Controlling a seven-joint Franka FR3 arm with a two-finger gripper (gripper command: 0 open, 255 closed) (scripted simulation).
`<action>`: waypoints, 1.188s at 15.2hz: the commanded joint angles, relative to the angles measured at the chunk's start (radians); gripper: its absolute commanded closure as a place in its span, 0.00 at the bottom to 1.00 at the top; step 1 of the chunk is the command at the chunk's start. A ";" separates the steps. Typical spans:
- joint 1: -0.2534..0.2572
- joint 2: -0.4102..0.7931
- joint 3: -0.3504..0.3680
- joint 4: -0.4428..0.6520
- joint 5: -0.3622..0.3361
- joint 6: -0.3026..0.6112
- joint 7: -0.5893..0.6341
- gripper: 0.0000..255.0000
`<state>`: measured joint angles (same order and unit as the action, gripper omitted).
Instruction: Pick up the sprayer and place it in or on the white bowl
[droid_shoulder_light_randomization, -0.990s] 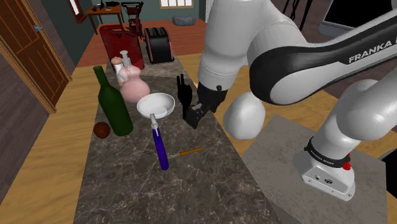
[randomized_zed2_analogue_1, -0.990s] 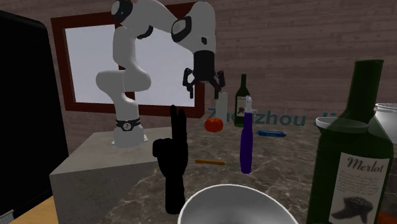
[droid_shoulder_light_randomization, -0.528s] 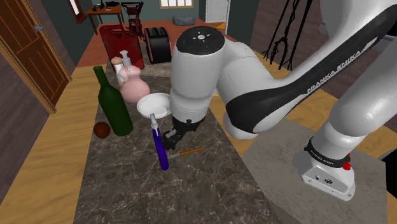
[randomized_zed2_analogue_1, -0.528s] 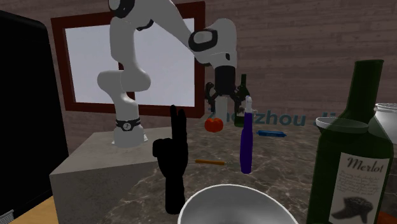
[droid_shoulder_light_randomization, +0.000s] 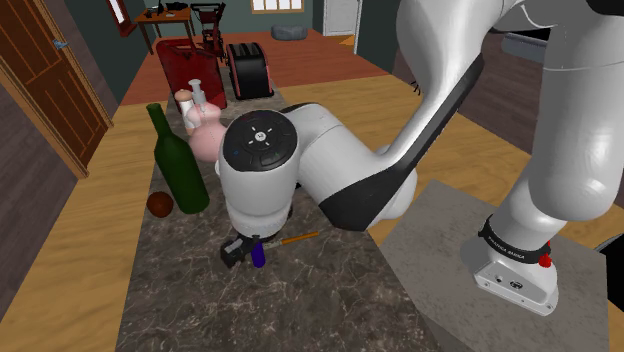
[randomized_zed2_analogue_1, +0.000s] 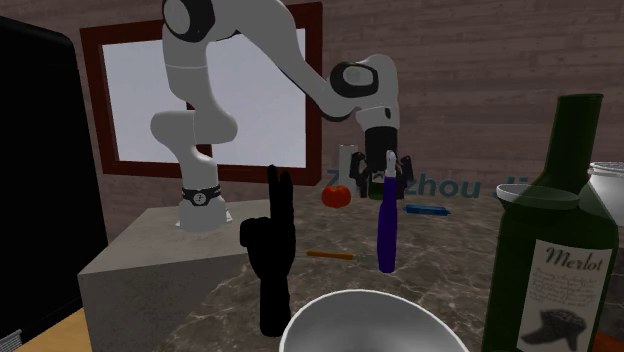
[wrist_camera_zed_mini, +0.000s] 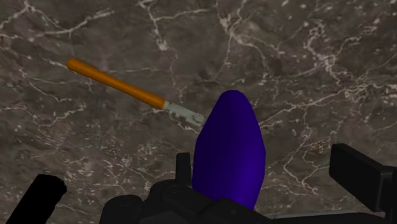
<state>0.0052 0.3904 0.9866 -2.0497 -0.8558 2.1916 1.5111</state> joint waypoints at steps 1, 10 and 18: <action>0.017 0.026 -0.023 0.005 -0.032 0.007 0.018 0.00; 0.035 0.065 -0.056 0.008 -0.077 0.025 0.041 0.00; 0.035 0.064 -0.056 0.008 -0.076 0.025 0.041 1.00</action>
<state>0.0405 0.4544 0.9318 -2.0415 -0.9321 2.2170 1.5520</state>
